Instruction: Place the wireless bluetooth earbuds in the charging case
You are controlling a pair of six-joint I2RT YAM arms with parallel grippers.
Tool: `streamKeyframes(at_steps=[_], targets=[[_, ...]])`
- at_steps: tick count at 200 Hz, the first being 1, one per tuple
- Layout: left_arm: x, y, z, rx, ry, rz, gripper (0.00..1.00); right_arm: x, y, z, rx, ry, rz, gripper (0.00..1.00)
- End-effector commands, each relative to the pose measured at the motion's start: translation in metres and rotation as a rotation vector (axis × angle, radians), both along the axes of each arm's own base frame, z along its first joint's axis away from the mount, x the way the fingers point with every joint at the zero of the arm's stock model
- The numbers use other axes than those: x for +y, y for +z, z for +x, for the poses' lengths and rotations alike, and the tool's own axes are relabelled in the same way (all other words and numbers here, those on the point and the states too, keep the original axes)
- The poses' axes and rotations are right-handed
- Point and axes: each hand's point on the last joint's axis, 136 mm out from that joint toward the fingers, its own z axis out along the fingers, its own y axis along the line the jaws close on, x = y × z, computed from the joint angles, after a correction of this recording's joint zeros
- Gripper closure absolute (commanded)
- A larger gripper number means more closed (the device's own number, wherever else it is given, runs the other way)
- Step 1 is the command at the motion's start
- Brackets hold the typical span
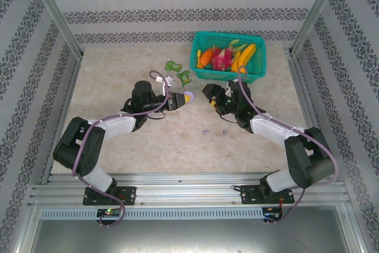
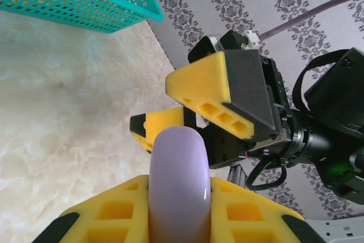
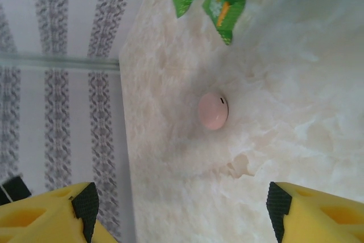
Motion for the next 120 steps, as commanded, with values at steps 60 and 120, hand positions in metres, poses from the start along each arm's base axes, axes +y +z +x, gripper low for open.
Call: streamKeyframes(at_steps=[60,120], targets=[[0.001,-0.006,0.006,-0.052,-0.026,0.117,0.87,0.045,0.033,0.013,0.128,-0.148,0.158,0.21],[0.002,-0.006,0.007,-0.064,-0.022,0.133,0.87,0.078,0.026,0.008,0.163,-0.106,0.169,0.25]])
